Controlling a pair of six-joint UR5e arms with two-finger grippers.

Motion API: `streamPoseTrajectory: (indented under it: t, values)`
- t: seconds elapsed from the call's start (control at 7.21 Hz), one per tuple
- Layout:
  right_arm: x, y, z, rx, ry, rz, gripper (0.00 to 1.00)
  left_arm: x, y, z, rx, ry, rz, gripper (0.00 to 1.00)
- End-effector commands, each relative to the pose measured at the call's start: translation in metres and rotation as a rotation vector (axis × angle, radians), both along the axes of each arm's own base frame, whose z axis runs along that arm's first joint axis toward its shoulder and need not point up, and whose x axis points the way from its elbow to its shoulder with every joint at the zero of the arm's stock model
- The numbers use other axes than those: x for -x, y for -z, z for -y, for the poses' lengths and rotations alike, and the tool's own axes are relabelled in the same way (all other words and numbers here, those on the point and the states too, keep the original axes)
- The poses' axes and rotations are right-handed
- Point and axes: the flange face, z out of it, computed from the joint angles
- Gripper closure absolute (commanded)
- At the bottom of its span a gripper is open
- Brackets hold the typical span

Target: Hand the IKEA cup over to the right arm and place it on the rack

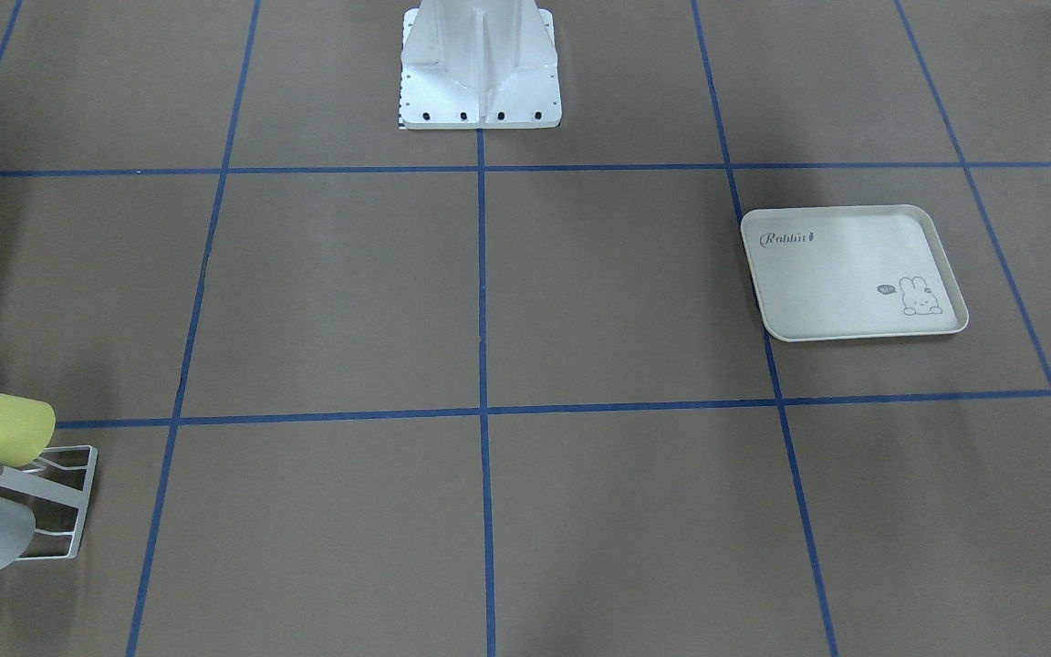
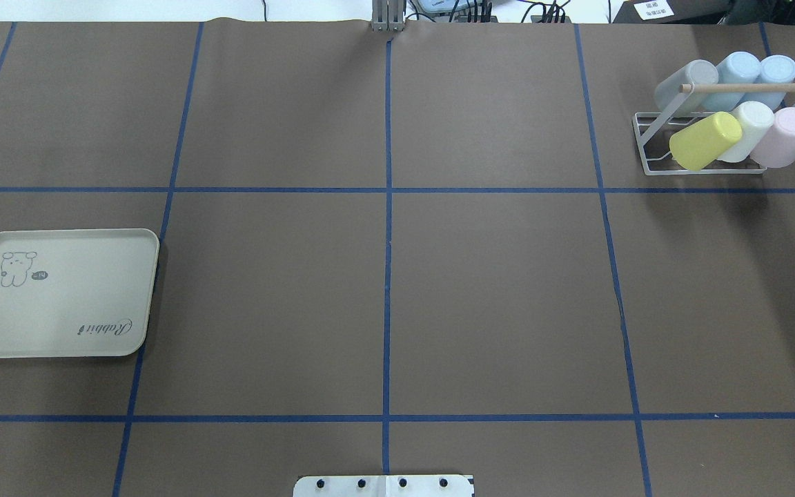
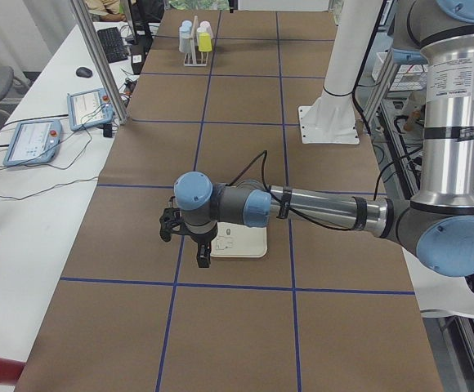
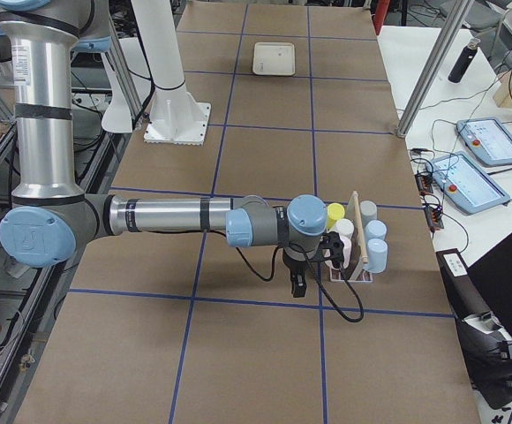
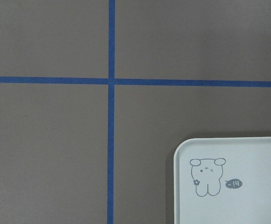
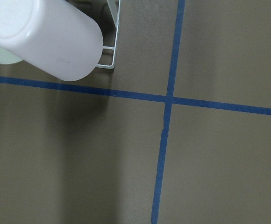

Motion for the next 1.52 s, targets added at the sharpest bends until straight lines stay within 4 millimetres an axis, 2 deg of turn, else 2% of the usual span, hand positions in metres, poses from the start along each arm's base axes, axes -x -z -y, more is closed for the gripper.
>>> streamPoseTrajectory:
  t: [0.0,0.28,0.97,1.11,1.39]
  values:
    - [-0.001,0.004,-0.004,0.006,0.001,-0.007,0.01,0.001,0.002,-0.003,-0.005,0.001,-0.002,0.0]
    - [-0.006,0.005,0.001,-0.011,-0.007,-0.089,0.01,0.003,0.001,-0.031,-0.002,-0.001,0.003,0.0]
    - [-0.005,0.016,-0.002,-0.03,-0.006,-0.072,0.01,0.005,0.002,-0.031,-0.009,0.008,0.031,0.0]
    - [-0.005,0.016,-0.002,-0.03,-0.006,-0.07,0.01,0.006,0.014,-0.032,-0.034,0.01,0.032,0.0]
    - [-0.004,0.023,0.004,-0.043,-0.006,-0.065,0.01,0.015,0.018,-0.034,-0.042,0.031,0.035,0.0]
